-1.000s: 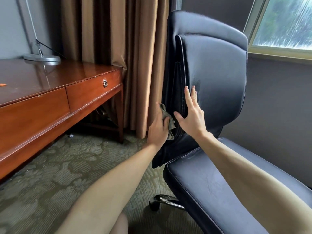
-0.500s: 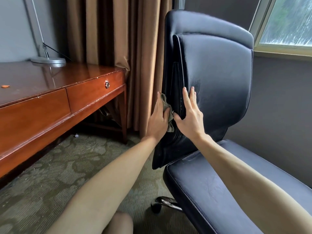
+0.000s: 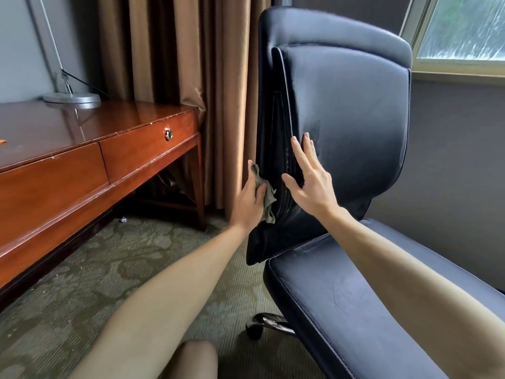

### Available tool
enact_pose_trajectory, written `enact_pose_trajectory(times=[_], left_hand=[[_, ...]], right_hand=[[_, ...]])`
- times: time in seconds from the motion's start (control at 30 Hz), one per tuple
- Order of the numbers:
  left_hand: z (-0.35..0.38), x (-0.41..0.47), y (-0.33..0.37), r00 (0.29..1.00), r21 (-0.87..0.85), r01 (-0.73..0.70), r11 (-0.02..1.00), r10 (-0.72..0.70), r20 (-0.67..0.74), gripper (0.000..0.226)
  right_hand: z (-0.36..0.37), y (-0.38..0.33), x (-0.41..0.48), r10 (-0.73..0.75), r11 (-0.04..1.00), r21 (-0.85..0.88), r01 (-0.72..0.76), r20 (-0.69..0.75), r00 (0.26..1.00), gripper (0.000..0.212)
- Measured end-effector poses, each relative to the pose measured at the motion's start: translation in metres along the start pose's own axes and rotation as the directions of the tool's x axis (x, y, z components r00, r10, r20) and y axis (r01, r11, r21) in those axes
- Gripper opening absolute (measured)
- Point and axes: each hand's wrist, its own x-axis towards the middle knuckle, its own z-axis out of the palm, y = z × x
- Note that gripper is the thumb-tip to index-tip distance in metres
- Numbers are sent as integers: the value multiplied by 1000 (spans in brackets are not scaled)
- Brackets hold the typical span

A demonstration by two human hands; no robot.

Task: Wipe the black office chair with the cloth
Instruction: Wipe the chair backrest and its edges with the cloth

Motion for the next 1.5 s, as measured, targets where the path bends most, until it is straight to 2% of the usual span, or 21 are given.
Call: enact_pose_trajectory(times=[0.13, 0.33, 0.43, 0.63, 0.77, 0.83, 0.9, 1.0, 1.03, 1.1, 1.13, 1.2, 1.27, 1.33, 1.4, 1.5], left_hand=[[-3, 36, 23, 997, 7, 26, 1000, -25, -78, 58], [9, 62, 26, 986, 59, 109, 992, -100, -131, 52], [17, 57, 14, 985, 95, 79, 992, -63, -160, 55], [21, 39, 0, 987, 84, 102, 991, -89, -137, 60], [16, 36, -2, 993, 98, 117, 988, -113, -45, 60], [13, 36, 1, 996, 94, 79, 992, -75, -37, 56], [13, 39, 14, 996, 62, -14, 998, 19, -86, 54], [18, 48, 47, 977, 45, -181, 982, 185, -108, 53], [21, 52, 57, 967, 42, -237, 971, 240, -88, 54], [29, 59, 68, 946, 62, -319, 946, 322, -36, 54], [32, 61, 70, 942, 81, -334, 939, 336, -11, 54], [38, 65, 69, 947, 130, -320, 939, 318, 29, 53], [39, 69, 69, 952, 204, -307, 929, 300, 67, 53], [39, 74, 70, 953, 274, -303, 913, 282, 113, 52], [37, 78, 74, 945, 343, -320, 883, 274, 176, 52], [32, 84, 75, 919, 562, -394, 727, 306, 248, 55]], right_hand=[[-2, 19, -3, -34, 999, 2, 34, 42, 999, 71], [8, 30, -2, -36, 999, 2, 35, 40, 999, 75], [10, 35, -1, -48, 999, -2, 48, 41, 998, 76], [14, 38, -1, -74, 997, 18, 74, 26, 997, 77], [16, 39, 2, -23, 1000, 17, 22, 35, 999, 76], [15, 37, 3, -1, 1000, 16, 0, 49, 999, 75], [13, 37, -1, 30, 1000, 9, -30, 19, 999, 71], [14, 38, -16, 164, 983, 114, -147, -153, 975, 54], [14, 37, -21, 239, 957, 210, -201, -173, 955, 51], [12, 36, -27, 388, 838, 450, -308, -94, 917, 50], [8, 34, -29, 421, 753, 560, -346, -5, 907, 51], [0, 31, -27, 372, 606, 701, -376, 168, 913, 51], [-6, 31, -25, 305, 545, 730, -413, 286, 908, 48], [-7, 33, -24, 328, 559, 689, -461, 327, 886, 36], [-6, 37, -23, 435, 553, 662, -506, 288, 853, 12], [-5, 44, -21, 617, 475, 674, -566, 203, 760, 18]])
